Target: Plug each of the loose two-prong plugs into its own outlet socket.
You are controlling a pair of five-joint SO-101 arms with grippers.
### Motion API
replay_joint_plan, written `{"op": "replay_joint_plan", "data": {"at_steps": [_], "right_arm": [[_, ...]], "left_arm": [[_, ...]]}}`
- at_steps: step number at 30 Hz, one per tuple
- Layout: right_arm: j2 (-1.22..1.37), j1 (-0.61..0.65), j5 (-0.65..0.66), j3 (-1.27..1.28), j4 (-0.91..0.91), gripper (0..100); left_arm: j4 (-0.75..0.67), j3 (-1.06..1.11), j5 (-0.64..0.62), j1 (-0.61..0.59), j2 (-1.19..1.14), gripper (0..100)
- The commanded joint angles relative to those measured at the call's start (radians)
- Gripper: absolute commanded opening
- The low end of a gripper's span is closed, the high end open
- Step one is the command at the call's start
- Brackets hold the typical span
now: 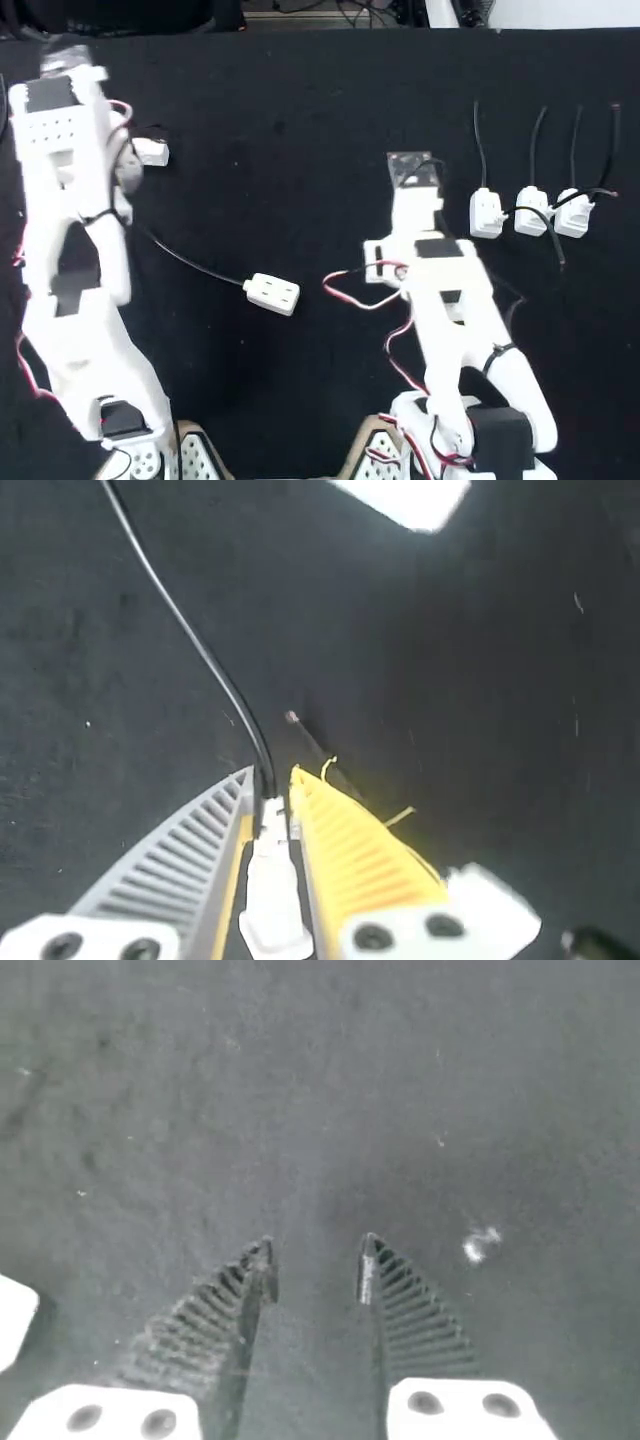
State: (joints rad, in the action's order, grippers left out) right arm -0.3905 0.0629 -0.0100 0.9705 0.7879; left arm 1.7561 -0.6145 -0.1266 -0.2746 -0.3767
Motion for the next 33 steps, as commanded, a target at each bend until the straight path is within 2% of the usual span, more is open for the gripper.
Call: {"op": "replay_joint_plan", "data": {"at_steps": [1,6,11,14,20,23,28,33], "right_arm": [[-0.051,-0.077,0.009,-0.142,0.095,13.8],[-0.051,-0.241,0.143,-0.163,0.169,13.8],[-0.051,-0.402,0.256,-0.108,0.170,13.8],[-0.051,-0.422,0.302,-0.056,0.169,13.8],[-0.051,-0.425,0.313,-0.007,0.167,13.8],[-0.051,-0.419,0.308,-0.001,0.166,13.8],[-0.051,-0.419,0.305,-0.001,0.166,13.8],[-0.051,-0.420,0.311,-0.001,0.167,13.8]], "left_arm": [[0.002,0.153,0.095,0.111,0.181,3],[-0.002,0.295,0.150,0.275,0.288,3],[-0.118,0.406,0.163,0.489,0.339,3],[-0.210,0.458,0.163,0.619,0.341,3],[-0.390,0.570,0.163,0.825,0.342,3],[-0.417,0.578,0.163,0.865,0.350,6],[-0.410,0.576,0.163,0.848,0.353,28],[-0.364,0.506,0.164,0.763,0.354,25]]}}
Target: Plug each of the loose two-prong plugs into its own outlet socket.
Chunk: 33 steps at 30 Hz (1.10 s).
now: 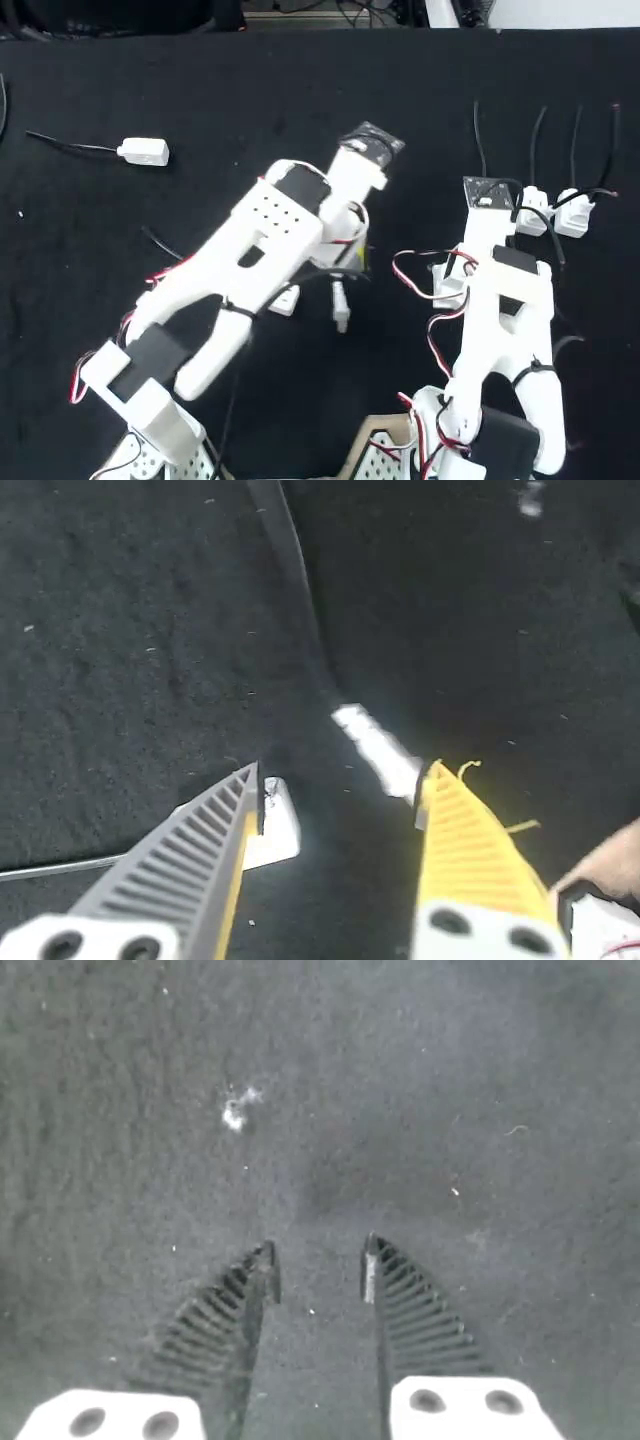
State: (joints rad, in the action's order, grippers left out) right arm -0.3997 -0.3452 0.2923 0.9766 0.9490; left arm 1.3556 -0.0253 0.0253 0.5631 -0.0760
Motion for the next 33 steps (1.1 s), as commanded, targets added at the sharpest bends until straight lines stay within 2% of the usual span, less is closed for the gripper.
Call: {"op": "replay_joint_plan", "data": {"at_steps": [1,4,7,13,16,18,26,33], "right_arm": [[-0.042,-0.014,0.009,-0.007,0.006,13.8],[-0.042,-0.009,0.009,-0.007,0.008,13.8],[-0.042,0.005,0.009,-0.019,0.008,13.8],[-0.042,0.146,0.002,-0.028,0.032,13.8],[-0.058,0.218,0.005,-0.022,0.046,13.8],[-0.087,0.255,0.009,-0.019,0.055,13.8],[-0.257,0.462,0.002,-0.018,0.144,13.8],[-0.271,0.537,0.002,-0.015,0.137,13.8]], "left_arm": [[0.063,-0.111,0.012,-0.104,0.052,24],[0.138,-0.156,0.014,-0.214,0.044,24],[0.149,-0.085,0.091,-0.332,0.037,24],[-0.230,0.292,0.138,-0.536,0.041,24],[-0.413,0.435,0.138,-0.591,0.035,24],[-0.486,0.509,0.138,-0.608,0.040,24],[-0.450,0.645,0.130,-0.627,0.046,24],[-0.442,0.751,0.129,-0.730,0.167,20]]}}
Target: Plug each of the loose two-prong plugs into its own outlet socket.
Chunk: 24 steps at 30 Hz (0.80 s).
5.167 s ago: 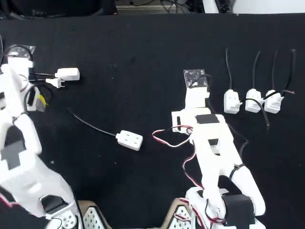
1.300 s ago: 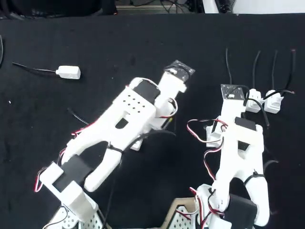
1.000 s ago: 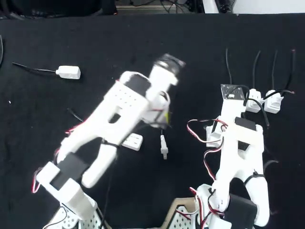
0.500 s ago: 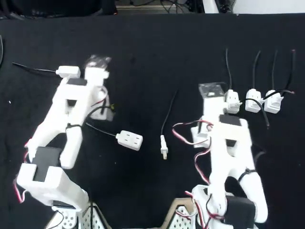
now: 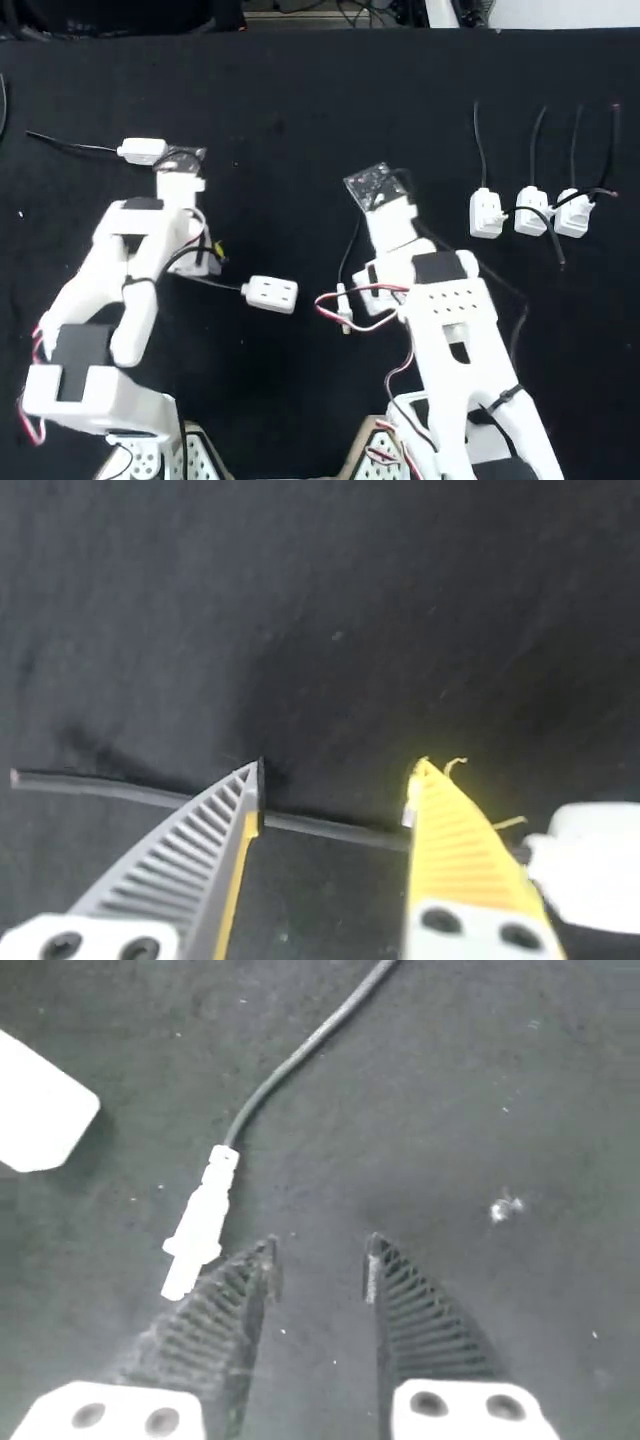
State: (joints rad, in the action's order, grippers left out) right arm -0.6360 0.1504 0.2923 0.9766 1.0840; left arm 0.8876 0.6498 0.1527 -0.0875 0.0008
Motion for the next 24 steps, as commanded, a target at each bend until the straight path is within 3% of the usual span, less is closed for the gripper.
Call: {"op": "replay_joint_plan", "data": {"at_steps": [1,13,21,24], "right_arm": [[-0.035,0.051,0.002,-0.010,-0.002,13.8],[-0.035,0.149,0.000,0.122,-0.167,14.2],[-0.033,0.212,-0.055,0.065,-0.157,14.2],[-0.035,0.215,0.008,-0.012,-0.100,14.2]], "left_arm": [[0.026,0.096,0.002,-0.097,0.132,20],[0.021,0.395,0.005,-0.124,0.647,20],[0.017,0.476,-0.135,-0.120,0.779,20],[0.012,0.501,-0.138,-0.122,0.779,20]]}}
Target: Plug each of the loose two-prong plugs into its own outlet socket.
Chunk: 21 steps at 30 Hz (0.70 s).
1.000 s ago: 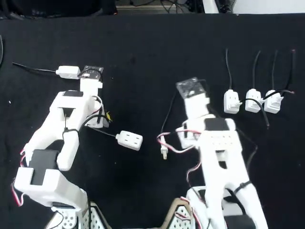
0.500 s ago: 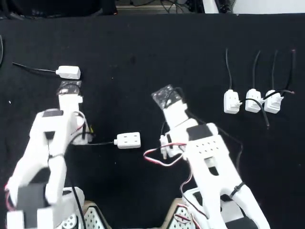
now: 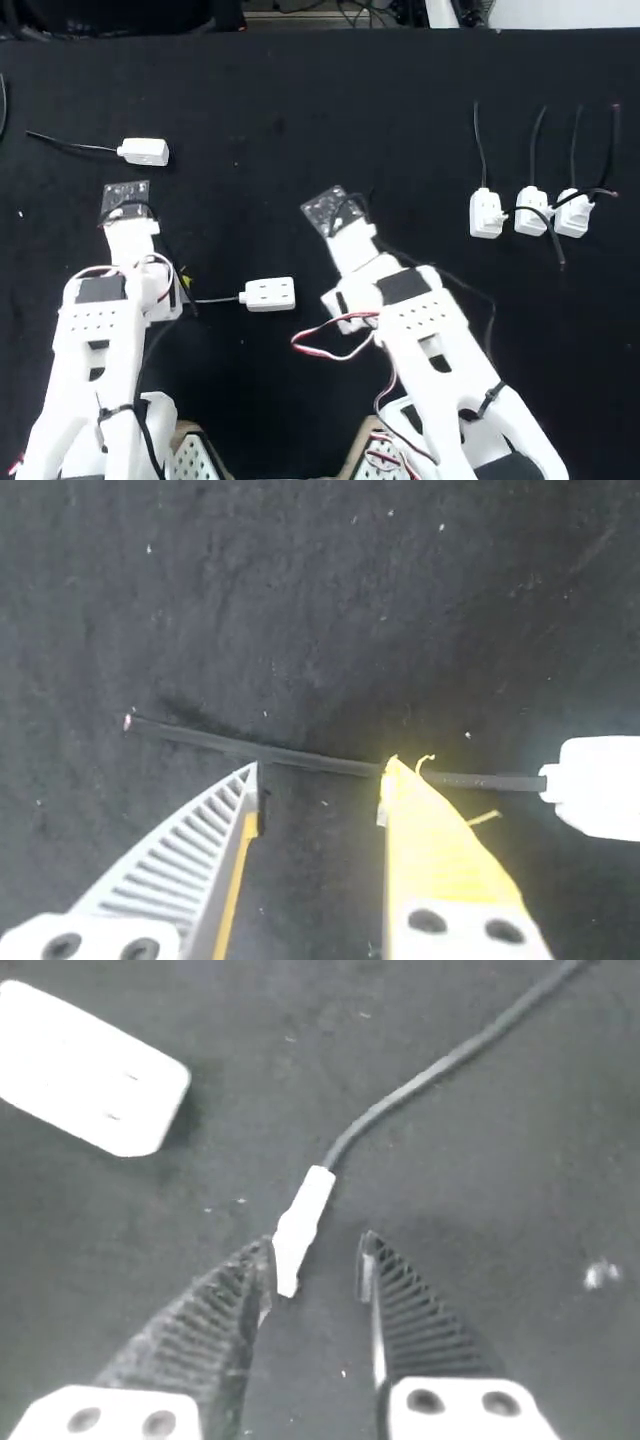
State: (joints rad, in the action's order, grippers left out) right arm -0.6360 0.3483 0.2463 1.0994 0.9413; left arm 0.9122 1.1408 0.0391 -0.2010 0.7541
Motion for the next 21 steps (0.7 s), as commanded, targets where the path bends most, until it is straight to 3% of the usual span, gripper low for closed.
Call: {"op": "replay_joint_plan", "data": {"at_steps": [1,8,11,13,17,21], "right_arm": [[-0.035,0.005,0.120,-0.159,0.068,14.2],[-0.033,-0.066,0.790,-0.197,0.216,14.2],[-0.033,-0.103,1.008,-0.130,0.173,14.2],[-0.033,-0.106,1.079,-0.073,0.081,14.2],[-0.033,-0.098,1.085,0.036,-0.112,14.1],[-0.033,-0.077,1.091,0.088,-0.161,14.1]], "left_arm": [[-0.029,0.025,-0.025,-0.010,0.026,20],[-0.120,0.101,-0.020,-0.013,0.035,20],[-0.120,0.099,-0.021,-0.015,0.035,20],[-0.120,0.099,-0.020,-0.016,0.035,19],[-0.112,0.099,-0.018,-0.016,0.037,19],[-0.043,0.059,-0.018,-0.027,0.037,19]]}}
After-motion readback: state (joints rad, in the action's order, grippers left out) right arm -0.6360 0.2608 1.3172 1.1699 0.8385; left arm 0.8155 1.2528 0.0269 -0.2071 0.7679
